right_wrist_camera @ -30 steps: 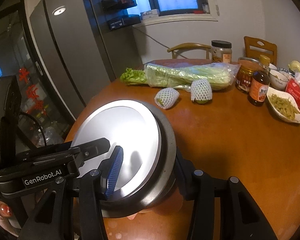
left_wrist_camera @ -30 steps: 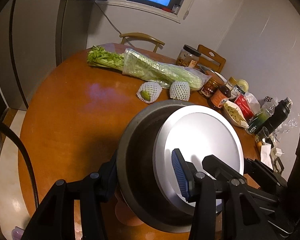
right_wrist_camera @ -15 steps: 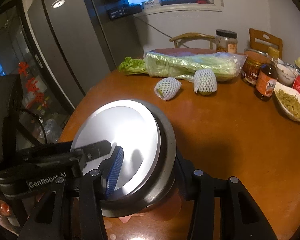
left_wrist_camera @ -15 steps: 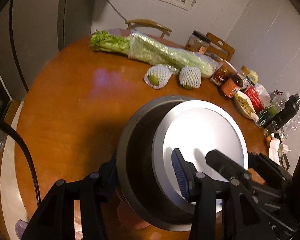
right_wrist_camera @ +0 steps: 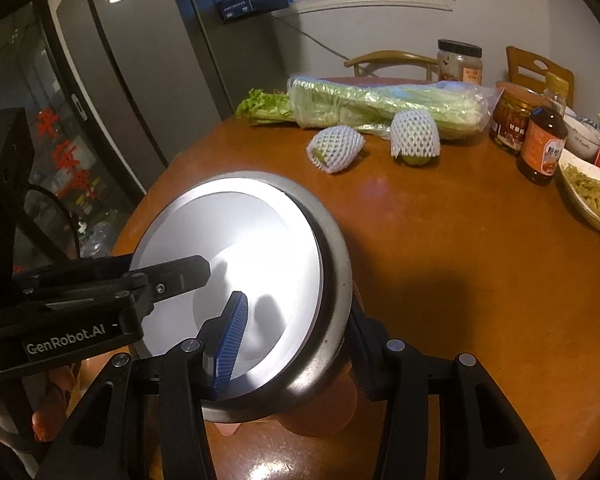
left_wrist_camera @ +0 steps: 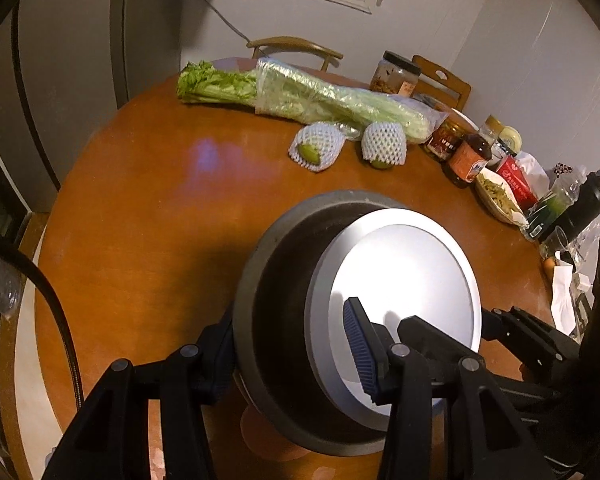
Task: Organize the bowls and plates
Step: 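Carry the steel bowl with the right tool toward the grey tray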
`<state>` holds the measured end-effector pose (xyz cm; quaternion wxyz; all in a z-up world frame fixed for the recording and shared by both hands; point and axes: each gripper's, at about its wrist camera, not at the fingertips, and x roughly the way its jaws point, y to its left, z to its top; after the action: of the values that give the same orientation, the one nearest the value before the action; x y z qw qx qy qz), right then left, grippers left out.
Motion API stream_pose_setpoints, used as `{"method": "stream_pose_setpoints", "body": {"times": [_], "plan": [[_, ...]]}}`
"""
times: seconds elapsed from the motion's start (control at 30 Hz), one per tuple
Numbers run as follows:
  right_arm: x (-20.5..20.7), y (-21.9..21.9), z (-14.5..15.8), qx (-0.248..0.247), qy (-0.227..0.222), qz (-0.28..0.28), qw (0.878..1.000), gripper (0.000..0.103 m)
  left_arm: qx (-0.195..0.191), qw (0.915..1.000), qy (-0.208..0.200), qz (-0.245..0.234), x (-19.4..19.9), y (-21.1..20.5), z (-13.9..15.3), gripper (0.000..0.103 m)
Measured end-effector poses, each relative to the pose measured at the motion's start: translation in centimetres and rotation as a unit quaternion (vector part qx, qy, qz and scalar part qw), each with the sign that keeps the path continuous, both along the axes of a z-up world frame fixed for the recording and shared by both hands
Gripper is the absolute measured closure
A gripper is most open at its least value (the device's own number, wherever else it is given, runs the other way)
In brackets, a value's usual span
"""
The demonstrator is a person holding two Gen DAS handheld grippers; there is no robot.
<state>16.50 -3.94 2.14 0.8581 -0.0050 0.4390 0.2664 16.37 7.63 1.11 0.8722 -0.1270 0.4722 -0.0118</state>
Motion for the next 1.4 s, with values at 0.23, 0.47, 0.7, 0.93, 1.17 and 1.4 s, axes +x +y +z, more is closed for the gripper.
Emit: {"method": "stream_pose_setpoints", "body": {"times": [0.23,0.47,0.7,0.93,1.17,1.4], "plan": [[0.44,-0.22,-0.33,-0.003,0.003,0.002,1.000,0.054,0.009,0.9999,0.007,0.003,0.27,-0.03,-0.73,0.054],[0.63,0.04,-0.22,-0.010,-0.006,0.005,1.000,0.054,0.013,0.9999,0.002,0.003,0.35,-0.06,-0.98,0.054],[0.63,0.22,-0.42,-0.018,-0.009,0.005,1.000,0.054,0.016,0.9999,-0.002,0.003,0.28,-0.02,-0.84,0.054],[0.55,0.33,-0.31,-0.026,-0.014,0.004,1.000,0.054,0.016,0.9999,-0.001,0.003,0.23,0.05,-0.80,0.054],[0.49,0.35,-0.20,-0.031,-0.017,0.003,0.999,0.054,0.018,0.9998,-0.001,0.003,0.10,-0.04,-0.89,0.054],[0.16,0.29,0.32,-0.035,-0.034,0.003,0.999,0.054,0.022,0.9997,-0.004,0.006,-0.08,0.00,-0.78,0.053]]}}
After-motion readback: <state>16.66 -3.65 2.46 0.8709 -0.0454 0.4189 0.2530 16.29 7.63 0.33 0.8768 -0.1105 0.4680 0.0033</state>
